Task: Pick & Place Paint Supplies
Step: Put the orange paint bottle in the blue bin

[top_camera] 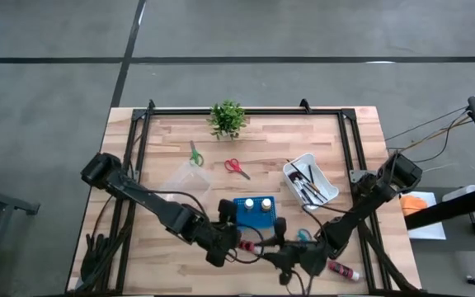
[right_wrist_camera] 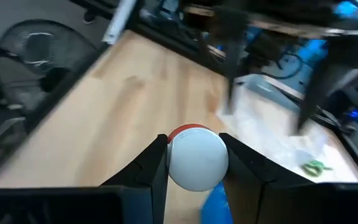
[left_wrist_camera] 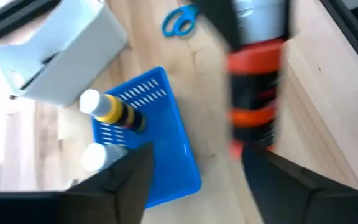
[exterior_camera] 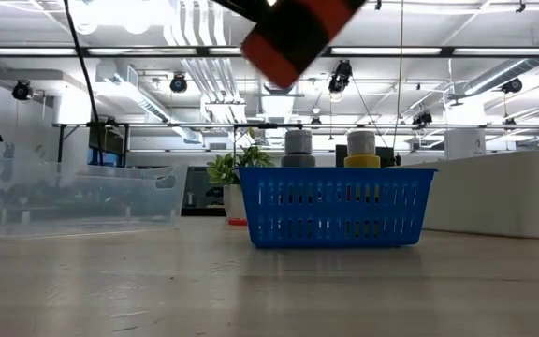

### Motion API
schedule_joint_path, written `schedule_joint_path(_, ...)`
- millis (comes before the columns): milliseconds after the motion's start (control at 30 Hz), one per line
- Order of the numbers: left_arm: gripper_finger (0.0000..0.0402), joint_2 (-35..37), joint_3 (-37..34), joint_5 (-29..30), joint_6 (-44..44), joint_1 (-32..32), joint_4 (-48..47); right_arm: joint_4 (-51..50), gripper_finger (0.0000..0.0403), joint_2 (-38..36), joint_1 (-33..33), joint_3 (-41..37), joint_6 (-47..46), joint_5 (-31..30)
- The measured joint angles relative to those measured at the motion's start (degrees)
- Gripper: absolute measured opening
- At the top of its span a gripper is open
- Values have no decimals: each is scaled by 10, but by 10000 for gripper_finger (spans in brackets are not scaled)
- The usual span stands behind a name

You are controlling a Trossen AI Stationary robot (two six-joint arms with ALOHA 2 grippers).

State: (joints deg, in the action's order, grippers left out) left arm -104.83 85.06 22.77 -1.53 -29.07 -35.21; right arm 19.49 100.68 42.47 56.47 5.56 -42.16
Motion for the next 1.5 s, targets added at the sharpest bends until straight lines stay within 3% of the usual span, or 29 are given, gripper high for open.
schedule_joint_path(233,329,48,0,46,-1,-21,-68,-21,109,-10,3,0,-4,-13)
schedule_joint_path(467,335,117,0,194,-36,-71,-117,-240,109,-58,-15,56,-129,-13)
schedule_joint_path(600,323,146,-9,299,-59,-113,-124,-404,109,-75,-59,122,-231,61)
schedule_joint_path(767,296,158,-49,415,-80,-133,-98,-531,109,-73,-139,194,-275,175)
schedule_joint_path(900,274,160,-92,423,-77,-131,-55,-576,109,-69,-205,233,-290,301)
schedule_joint_path(1000,260,160,-116,439,-74,-130,-36,-626,109,-69,-235,252,-317,350)
schedule_joint_path(1133,249,161,-137,441,-75,-132,-18,-672,109,-69,-248,255,-343,351)
schedule_joint_path(1500,248,163,-144,441,-73,-132,-5,-609,109,-69,-227,183,-375,332)
